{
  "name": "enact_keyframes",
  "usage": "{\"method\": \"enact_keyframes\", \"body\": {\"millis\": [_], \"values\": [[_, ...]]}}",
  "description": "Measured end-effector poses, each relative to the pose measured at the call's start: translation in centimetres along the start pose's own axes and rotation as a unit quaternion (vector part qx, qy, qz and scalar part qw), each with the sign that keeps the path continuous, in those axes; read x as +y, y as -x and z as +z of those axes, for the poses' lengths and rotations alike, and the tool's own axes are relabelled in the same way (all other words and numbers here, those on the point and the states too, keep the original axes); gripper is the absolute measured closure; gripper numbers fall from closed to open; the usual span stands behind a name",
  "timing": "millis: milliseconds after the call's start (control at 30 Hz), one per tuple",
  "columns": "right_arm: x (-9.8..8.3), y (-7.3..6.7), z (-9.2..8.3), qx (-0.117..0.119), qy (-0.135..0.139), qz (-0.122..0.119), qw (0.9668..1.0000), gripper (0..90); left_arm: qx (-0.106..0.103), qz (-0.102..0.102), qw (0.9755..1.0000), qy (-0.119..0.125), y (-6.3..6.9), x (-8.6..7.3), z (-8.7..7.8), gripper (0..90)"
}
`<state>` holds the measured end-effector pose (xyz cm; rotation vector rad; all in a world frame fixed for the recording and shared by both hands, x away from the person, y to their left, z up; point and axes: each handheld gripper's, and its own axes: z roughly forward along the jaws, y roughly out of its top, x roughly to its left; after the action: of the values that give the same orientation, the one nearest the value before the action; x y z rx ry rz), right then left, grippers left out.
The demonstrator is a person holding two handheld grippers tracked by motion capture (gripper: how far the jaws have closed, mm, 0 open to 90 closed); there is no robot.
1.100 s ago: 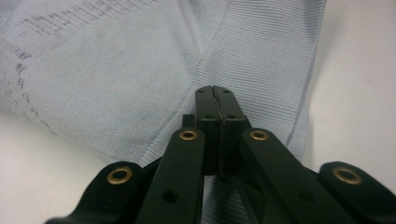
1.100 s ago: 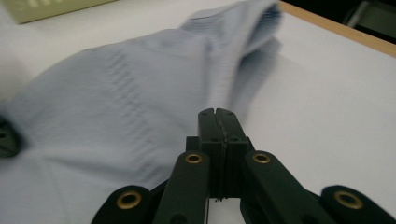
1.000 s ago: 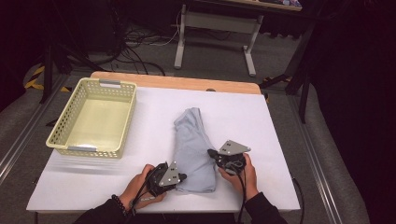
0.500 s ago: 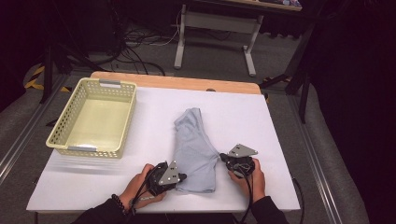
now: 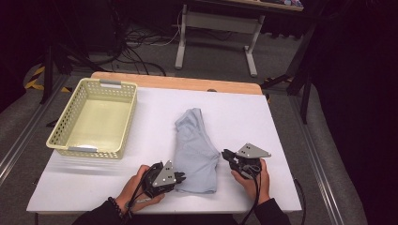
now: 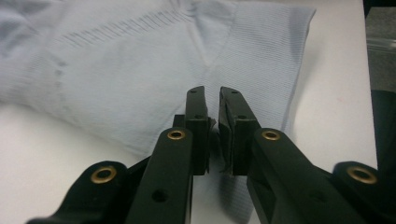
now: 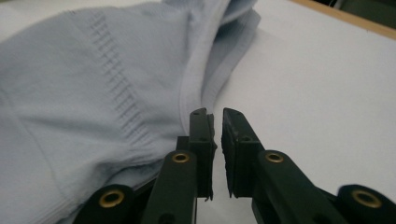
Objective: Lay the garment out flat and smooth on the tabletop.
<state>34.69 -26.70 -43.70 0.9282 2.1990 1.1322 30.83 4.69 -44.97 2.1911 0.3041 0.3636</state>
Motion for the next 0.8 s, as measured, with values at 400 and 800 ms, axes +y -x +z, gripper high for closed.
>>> {"method": "enact_keyframes", "body": {"millis": [400,800], "values": [[0.8,0.5,-2.6,0.010,0.061,-0.006,0.9981,59.7,0.062,-0.017,0.9973,0.035,-2.3,-0.9,-3.7,66.1],[-0.5,1.4,-5.2,-0.026,0.084,0.009,0.9961,29.1,0.102,-0.044,0.9927,0.047,-2.8,-3.3,-5.6,31.0]]}}
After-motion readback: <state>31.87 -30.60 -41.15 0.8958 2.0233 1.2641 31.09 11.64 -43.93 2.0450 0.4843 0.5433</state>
